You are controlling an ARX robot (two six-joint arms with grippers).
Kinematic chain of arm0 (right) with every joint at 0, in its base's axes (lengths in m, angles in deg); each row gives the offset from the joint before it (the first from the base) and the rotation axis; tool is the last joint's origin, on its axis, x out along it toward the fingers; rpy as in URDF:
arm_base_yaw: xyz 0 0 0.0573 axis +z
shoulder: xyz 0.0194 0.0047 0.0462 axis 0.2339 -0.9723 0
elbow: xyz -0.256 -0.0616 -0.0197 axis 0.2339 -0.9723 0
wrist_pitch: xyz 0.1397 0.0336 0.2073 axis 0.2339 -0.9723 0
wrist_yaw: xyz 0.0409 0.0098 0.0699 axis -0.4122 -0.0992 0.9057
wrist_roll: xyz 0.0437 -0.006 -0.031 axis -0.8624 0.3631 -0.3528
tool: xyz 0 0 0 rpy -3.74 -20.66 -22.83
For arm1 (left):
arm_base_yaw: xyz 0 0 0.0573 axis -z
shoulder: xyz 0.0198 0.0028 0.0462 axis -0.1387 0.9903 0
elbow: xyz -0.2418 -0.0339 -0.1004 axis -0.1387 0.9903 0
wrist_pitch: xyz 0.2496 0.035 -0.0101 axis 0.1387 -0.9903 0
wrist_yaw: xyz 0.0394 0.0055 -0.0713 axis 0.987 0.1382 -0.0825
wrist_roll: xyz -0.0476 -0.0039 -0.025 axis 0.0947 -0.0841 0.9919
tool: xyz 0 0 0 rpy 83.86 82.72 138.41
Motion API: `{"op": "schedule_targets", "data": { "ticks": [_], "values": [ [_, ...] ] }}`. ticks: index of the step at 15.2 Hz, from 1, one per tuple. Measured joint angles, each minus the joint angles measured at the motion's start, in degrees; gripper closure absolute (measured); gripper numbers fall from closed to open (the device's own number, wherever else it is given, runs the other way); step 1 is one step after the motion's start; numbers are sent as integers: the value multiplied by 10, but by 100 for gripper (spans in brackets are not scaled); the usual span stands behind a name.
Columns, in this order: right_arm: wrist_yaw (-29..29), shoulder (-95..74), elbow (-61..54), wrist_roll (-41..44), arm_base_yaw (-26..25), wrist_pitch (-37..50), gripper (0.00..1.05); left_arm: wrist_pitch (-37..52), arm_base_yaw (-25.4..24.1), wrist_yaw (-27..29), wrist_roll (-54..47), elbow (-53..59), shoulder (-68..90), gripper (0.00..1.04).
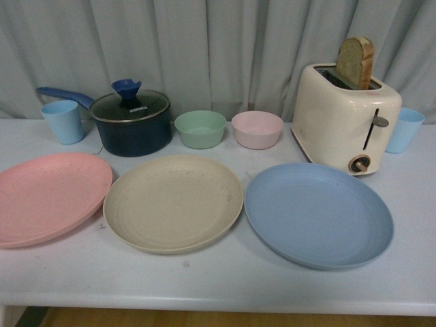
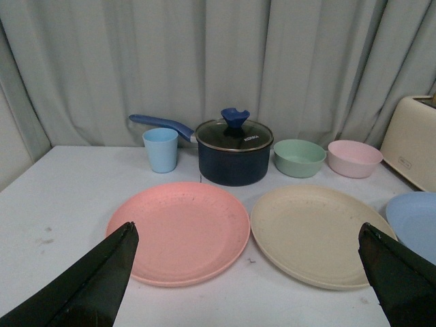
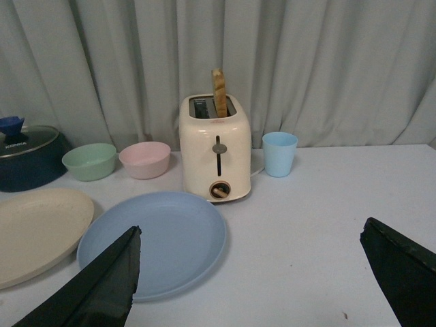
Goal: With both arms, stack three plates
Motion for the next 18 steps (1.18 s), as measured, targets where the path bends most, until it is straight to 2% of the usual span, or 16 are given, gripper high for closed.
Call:
{"op": "schedule_targets", "data": {
  "ticks": [18],
  "values": [
    [0, 0, 0, 0, 0, 0, 6, 0, 0, 0, 0, 0, 0, 7]
  ]
}}
